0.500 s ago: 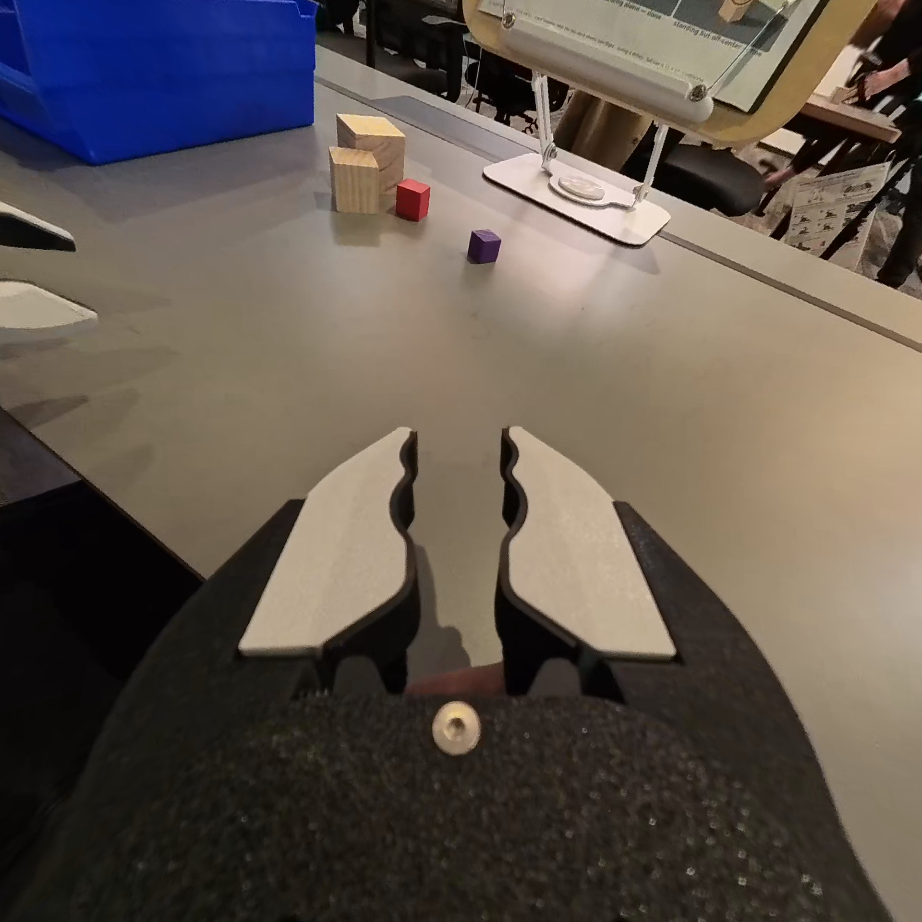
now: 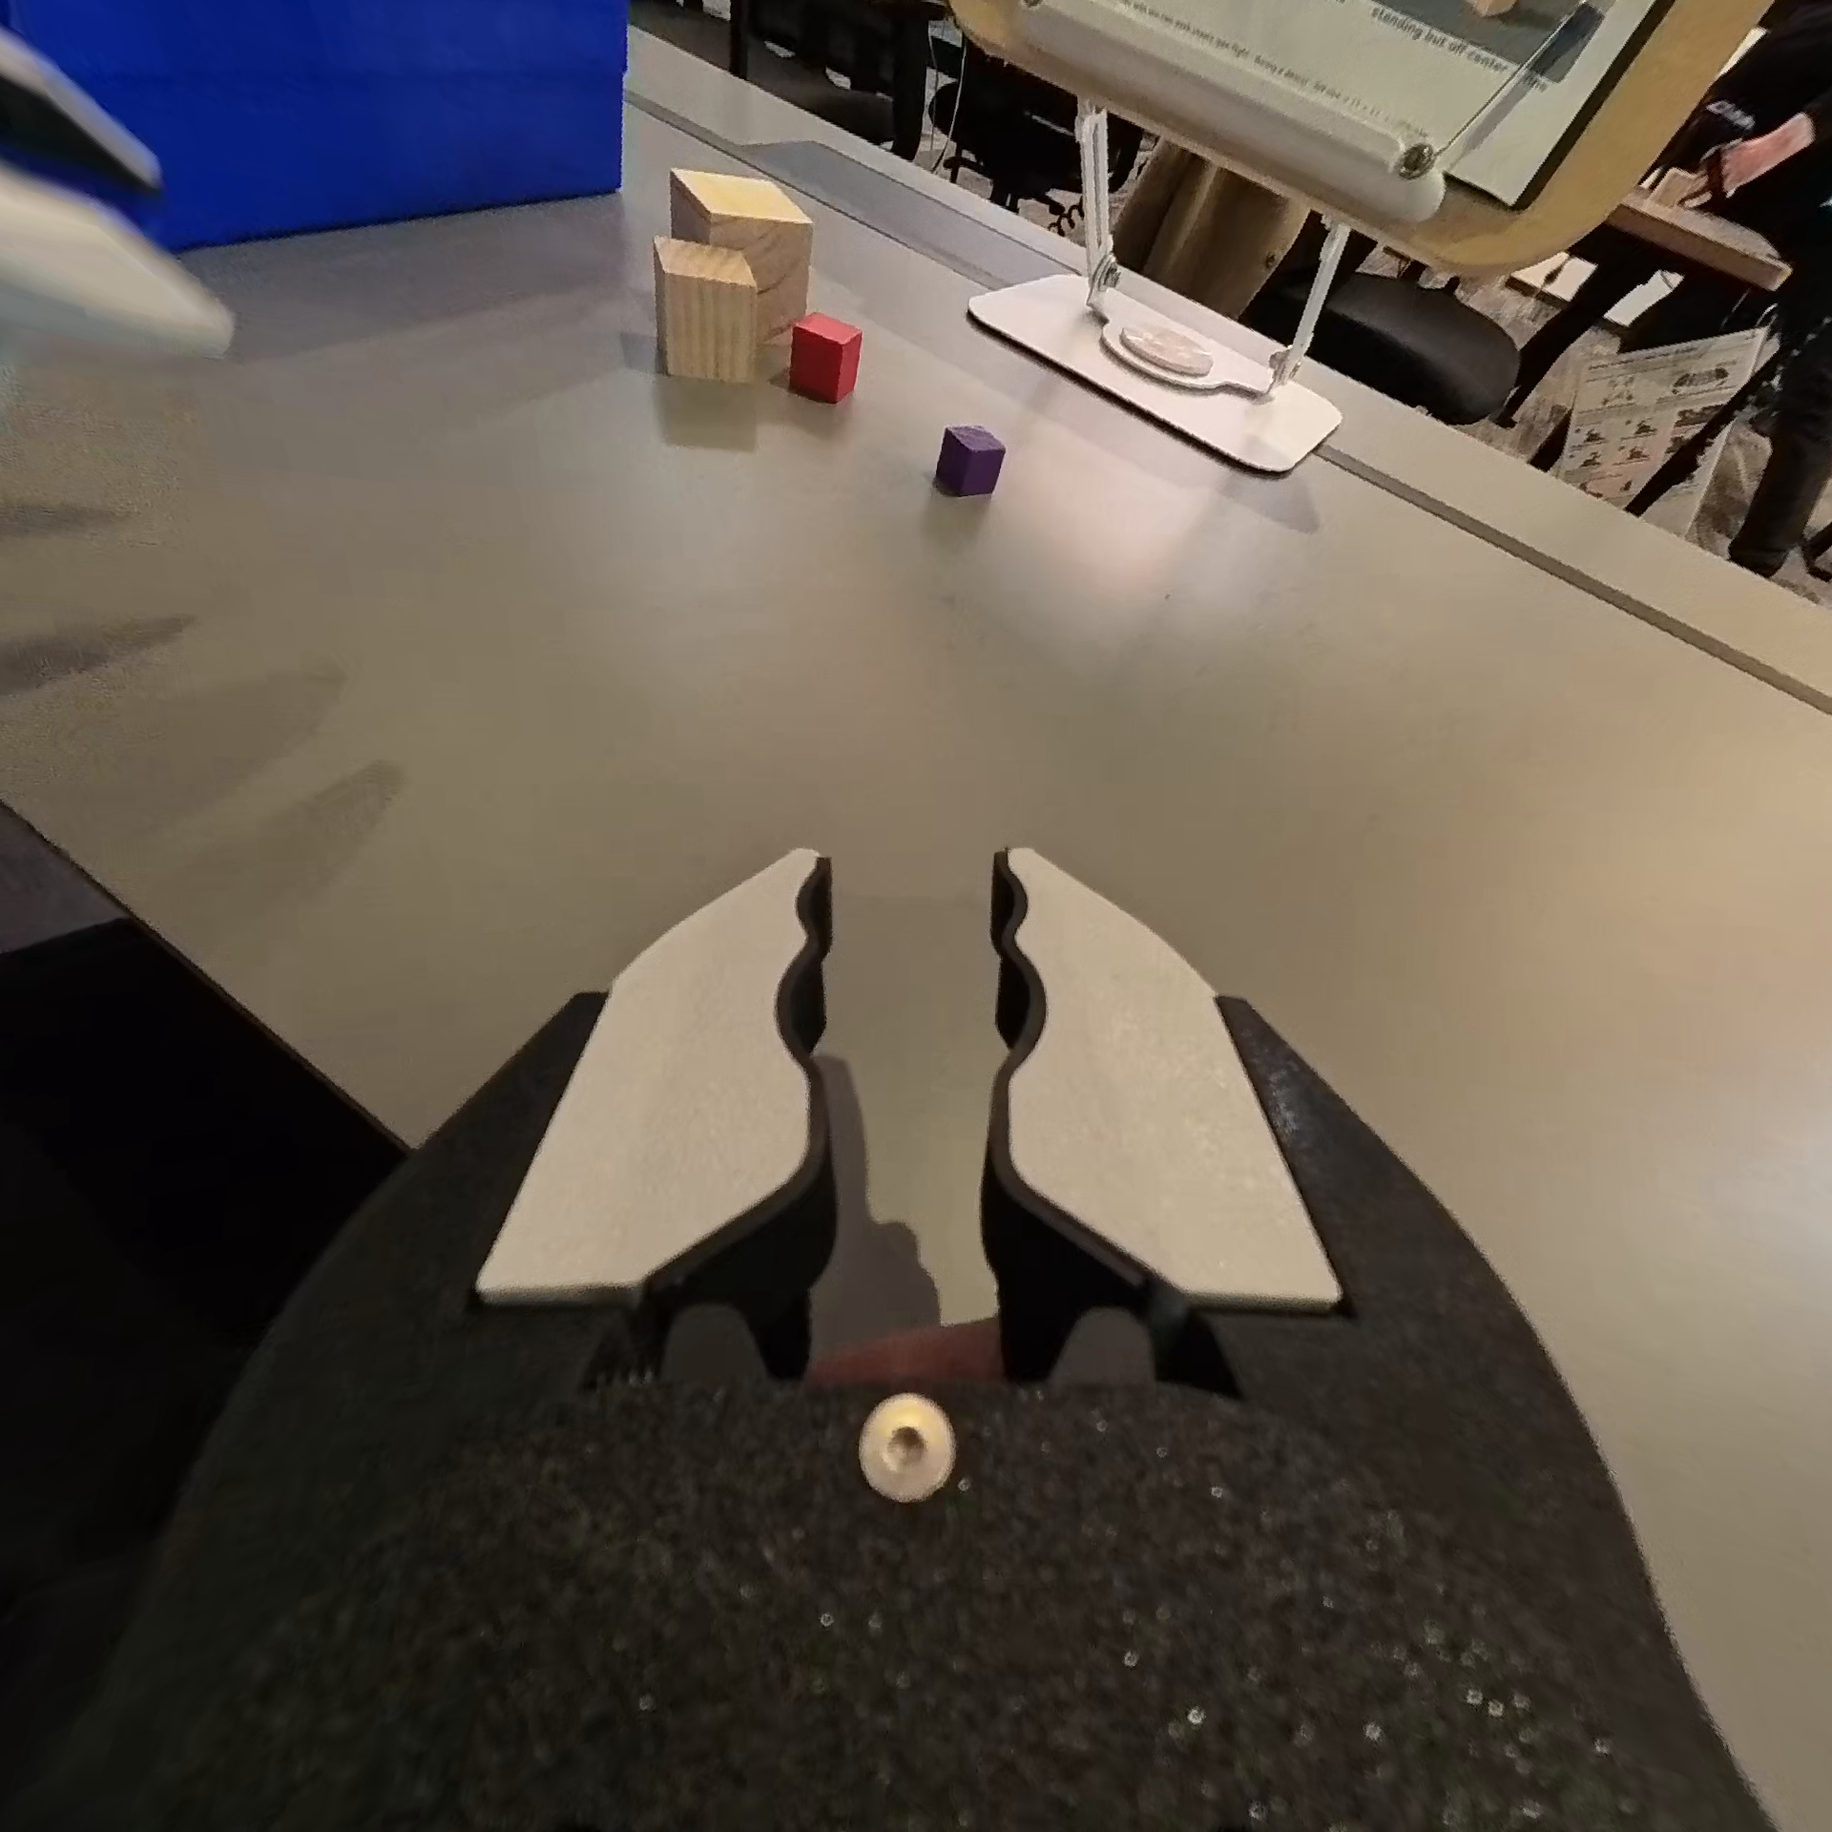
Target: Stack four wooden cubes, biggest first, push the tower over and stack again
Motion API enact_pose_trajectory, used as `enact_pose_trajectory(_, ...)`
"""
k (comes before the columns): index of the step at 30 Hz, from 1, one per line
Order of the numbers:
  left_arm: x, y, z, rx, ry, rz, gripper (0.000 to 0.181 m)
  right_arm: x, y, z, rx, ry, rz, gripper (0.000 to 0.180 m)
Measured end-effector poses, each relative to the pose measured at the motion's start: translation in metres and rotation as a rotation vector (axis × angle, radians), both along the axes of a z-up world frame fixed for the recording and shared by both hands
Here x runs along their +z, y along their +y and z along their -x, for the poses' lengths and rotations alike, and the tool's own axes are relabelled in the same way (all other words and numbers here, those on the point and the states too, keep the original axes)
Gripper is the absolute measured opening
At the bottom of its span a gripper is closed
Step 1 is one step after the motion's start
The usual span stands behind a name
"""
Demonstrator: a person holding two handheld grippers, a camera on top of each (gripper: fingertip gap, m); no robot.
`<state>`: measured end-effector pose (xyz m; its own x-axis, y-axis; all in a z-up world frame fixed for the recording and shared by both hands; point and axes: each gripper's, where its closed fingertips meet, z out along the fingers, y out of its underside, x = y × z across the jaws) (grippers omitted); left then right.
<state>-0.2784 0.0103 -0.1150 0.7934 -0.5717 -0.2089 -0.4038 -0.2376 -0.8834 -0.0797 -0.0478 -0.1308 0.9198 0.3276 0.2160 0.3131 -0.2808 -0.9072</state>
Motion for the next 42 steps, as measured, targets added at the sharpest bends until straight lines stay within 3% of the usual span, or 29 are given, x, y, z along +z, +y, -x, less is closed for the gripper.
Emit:
enact_pose_trajectory(4, 0.026, 0.089, 0.0, 0.011, 0.025, 0.163, 0.051, -0.004, 0.002, -0.001, -0.001, -0.016, 0.008, 0.03)
enact_pose_trajectory(7, 0.014, 0.165, -0.012, -0.025, 0.087, 0.351, 0.059, -0.005, 0.002, -0.002, 0.0, -0.005, 0.016, 0.03)
enact_pose_trajectory(10, 0.008, 0.233, -0.016, -0.04, 0.141, 0.358, 0.07, -0.005, 0.003, -0.003, 0.006, 0.001, 0.022, 0.03)
enact_pose_trajectory(12, -0.006, 0.264, -0.009, 0.018, 0.195, 0.405, 0.071, -0.004, 0.002, -0.004, 0.005, -0.001, 0.017, 0.03)
enact_pose_trajectory(16, -0.041, 0.289, 0.001, 0.07, 0.279, 0.515, 0.069, -0.004, 0.0, -0.004, 0.011, 0.002, 0.018, 0.03)
enact_pose_trajectory(17, -0.047, 0.291, 0.0, 0.059, 0.272, 0.542, 0.072, -0.004, -0.001, -0.004, 0.014, 0.003, 0.02, 0.03)
enact_pose_trajectory(18, -0.048, 0.291, -0.004, 0.04, 0.239, 0.576, 0.06, -0.005, -0.001, -0.005, 0.014, 0.001, 0.021, 0.03)
enact_pose_trajectory(21, -0.047, 0.294, 0.002, 0.031, 0.309, 0.585, 0.06, -0.007, -0.001, -0.006, 0.015, 0.003, 0.027, 0.029)
enact_pose_trajectory(24, -0.024, 0.291, -0.005, -0.032, 0.33, 0.535, 0.06, -0.007, -0.001, -0.006, 0.018, 0.008, 0.03, 0.029)
enact_pose_trajectory(28, 0.039, 0.24, -0.058, -0.38, 0.296, 0.392, 0.06, -0.005, -0.002, -0.006, 0.018, 0.009, 0.026, 0.028)
enact_pose_trajectory(31, 0.06, 0.183, -0.094, -0.62, 0.382, 0.314, 0.06, -0.004, -0.003, -0.003, 0.021, 0.004, 0.025, 0.028)
enact_pose_trajectory(36, 0.034, 0.116, -0.127, -0.855, 0.605, 0.266, 0.059, -0.006, -0.004, -0.001, 0.024, -0.021, 0.023, 0.027)
enact_pose_trajectory(42, -0.026, 0.097, -0.142, -0.947, 0.754, 0.313, 0.06, -0.007, -0.003, -0.001, 0.028, -0.028, 0.022, 0.027)
